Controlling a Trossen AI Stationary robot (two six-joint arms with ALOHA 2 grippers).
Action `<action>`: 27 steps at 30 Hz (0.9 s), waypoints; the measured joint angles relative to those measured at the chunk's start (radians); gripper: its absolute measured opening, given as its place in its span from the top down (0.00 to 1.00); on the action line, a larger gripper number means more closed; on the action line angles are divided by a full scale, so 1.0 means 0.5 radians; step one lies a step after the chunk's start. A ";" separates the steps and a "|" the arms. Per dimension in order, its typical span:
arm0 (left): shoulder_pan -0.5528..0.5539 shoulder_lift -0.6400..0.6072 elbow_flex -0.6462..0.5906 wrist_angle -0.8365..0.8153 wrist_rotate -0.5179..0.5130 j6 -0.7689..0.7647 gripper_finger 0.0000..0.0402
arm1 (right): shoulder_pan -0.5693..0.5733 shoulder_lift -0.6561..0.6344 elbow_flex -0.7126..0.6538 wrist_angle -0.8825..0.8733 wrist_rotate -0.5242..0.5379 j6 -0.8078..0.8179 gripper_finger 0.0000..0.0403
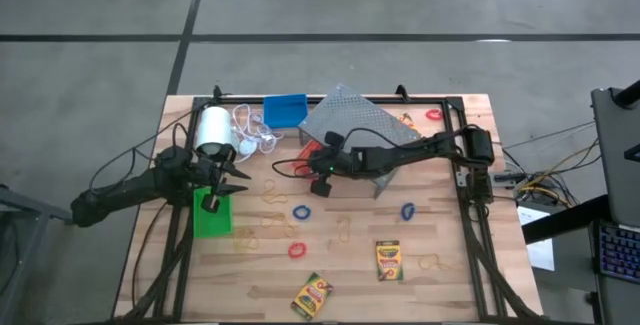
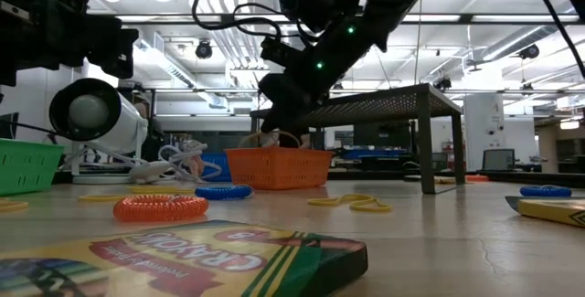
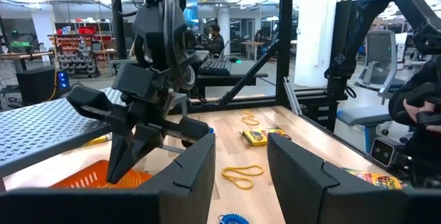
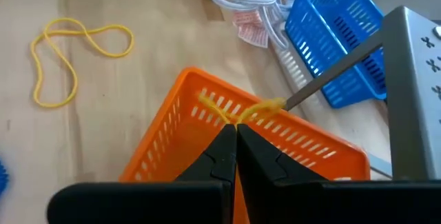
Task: Pick & Place Office Desk Supplies
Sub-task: Put the yellow rubber band into the orange bin
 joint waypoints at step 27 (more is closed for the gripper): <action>0.000 0.000 0.000 0.000 0.000 0.000 0.67 | 0.002 -0.032 -0.009 -0.042 -0.006 0.058 0.87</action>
